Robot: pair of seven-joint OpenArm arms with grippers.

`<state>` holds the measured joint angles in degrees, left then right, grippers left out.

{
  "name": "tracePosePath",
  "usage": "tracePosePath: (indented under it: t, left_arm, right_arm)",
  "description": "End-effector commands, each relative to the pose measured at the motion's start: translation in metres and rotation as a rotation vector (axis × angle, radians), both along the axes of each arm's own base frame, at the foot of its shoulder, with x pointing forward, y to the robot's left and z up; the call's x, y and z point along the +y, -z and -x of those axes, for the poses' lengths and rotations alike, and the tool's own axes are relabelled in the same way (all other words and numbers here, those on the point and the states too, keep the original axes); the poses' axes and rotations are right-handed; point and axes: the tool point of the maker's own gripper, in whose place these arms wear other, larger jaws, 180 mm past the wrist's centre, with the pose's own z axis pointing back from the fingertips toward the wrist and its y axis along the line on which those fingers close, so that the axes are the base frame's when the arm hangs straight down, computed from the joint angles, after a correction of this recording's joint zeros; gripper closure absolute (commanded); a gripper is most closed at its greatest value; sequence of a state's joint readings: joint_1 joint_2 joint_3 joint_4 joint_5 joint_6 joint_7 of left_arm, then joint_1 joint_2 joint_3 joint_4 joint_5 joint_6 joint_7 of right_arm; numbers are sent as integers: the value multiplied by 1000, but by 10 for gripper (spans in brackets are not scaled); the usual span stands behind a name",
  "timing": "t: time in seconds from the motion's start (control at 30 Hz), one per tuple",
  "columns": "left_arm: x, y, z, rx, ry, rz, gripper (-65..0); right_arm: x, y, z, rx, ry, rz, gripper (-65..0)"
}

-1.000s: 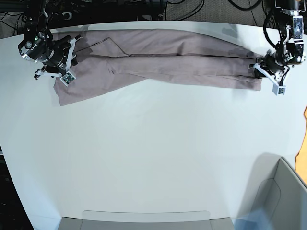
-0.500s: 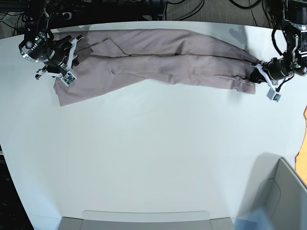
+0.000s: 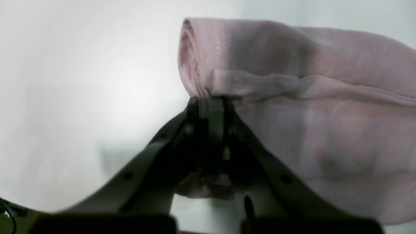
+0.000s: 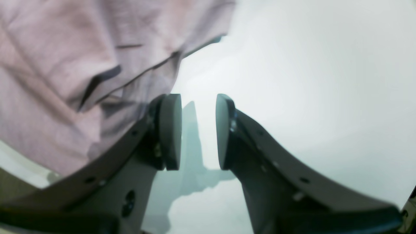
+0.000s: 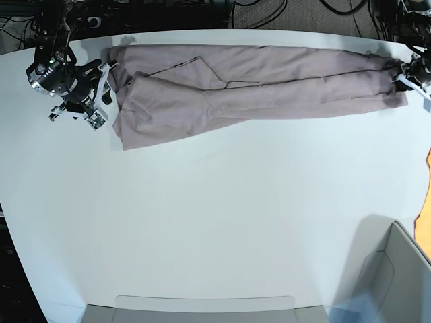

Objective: Fold the T-shirt properly
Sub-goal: 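Fold the shirt end held by the left gripper toward the right gripper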

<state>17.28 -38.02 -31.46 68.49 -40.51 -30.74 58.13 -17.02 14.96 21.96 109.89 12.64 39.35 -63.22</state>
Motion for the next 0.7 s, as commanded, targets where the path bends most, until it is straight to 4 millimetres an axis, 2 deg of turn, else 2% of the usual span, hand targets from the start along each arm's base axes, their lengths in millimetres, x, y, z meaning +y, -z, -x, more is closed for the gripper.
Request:
tracePosePath:
  t: [0.0, 0.1, 0.37, 0.53, 0.67]
  left_arm:
    - [9, -15, -9, -19, 11, -34, 0]
    - [7, -32, -27, -63, 39, -55, 0]
    - [-6, -63, -29, -135, 16, -72, 0]
    - [-37, -77, -33, -162, 86, -92, 0]
    - [-70, -94, -40, -213, 156, -111, 0]
  right_arm:
    - [0, -8, -4, -29, -17, 8, -185]
    - [0, -8, -4, -29, -16, 6, -185]
    - [0, -8, -4, -29, -16, 6, -185]
    - [1, -8, -4, -27, -17, 4, -185]
    - [1, -7, -4, -25, -18, 3, -185]
